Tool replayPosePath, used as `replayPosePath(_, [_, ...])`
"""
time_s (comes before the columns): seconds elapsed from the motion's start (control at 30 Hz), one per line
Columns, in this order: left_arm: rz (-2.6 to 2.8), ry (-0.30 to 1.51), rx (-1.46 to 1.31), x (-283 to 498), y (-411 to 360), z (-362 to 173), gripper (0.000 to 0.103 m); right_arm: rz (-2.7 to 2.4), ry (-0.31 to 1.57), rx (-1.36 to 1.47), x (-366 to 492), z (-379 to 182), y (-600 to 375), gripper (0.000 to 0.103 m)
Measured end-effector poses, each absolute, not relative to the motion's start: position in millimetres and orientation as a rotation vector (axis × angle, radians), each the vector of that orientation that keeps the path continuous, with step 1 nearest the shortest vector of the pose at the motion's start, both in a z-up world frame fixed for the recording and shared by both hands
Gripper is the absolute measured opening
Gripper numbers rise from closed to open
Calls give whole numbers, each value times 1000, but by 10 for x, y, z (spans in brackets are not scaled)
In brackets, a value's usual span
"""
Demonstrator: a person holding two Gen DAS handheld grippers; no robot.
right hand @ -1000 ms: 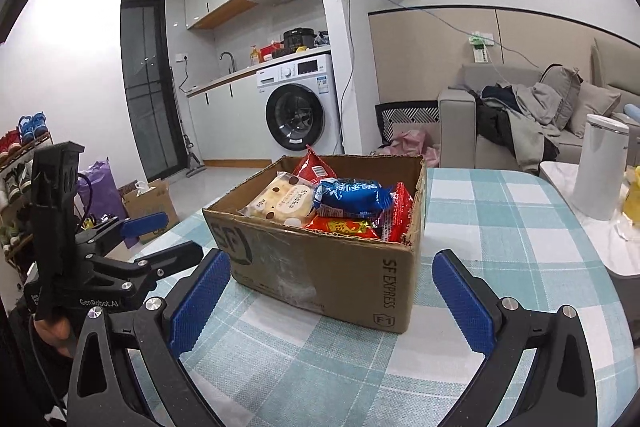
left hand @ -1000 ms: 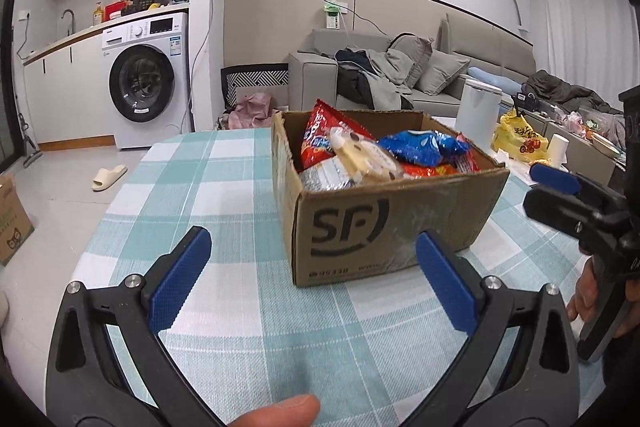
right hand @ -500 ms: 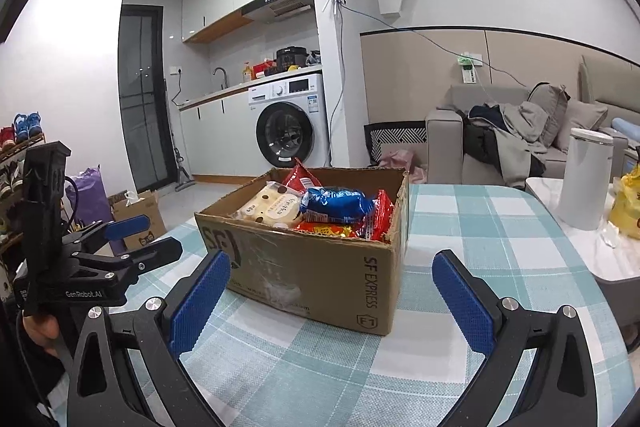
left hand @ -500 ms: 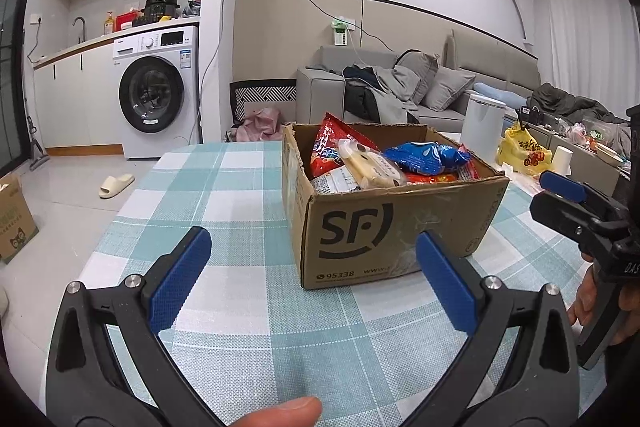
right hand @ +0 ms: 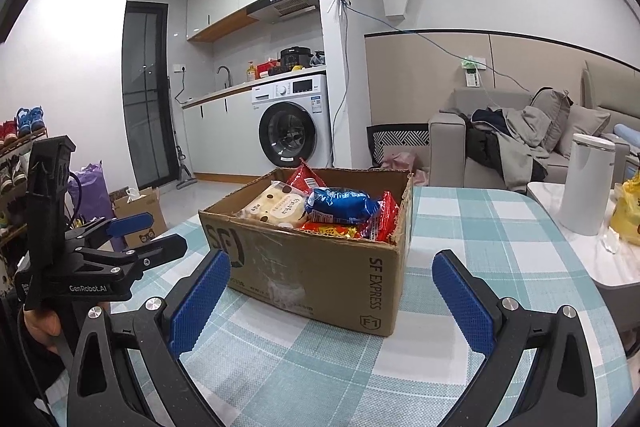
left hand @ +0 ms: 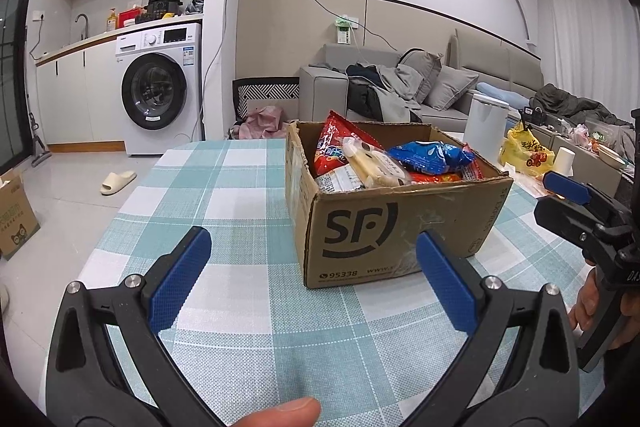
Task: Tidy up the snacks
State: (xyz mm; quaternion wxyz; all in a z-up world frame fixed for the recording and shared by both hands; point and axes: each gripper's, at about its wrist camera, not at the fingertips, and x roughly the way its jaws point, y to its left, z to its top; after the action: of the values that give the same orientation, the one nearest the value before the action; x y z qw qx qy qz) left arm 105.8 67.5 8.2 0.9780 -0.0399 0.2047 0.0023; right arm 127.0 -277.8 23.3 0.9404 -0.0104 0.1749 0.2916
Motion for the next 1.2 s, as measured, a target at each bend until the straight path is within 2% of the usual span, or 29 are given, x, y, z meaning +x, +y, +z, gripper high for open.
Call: replayPosePath(1.2, [4, 412, -79, 1054, 668, 81, 102, 596, 360, -20, 1303, 209, -2770, 103])
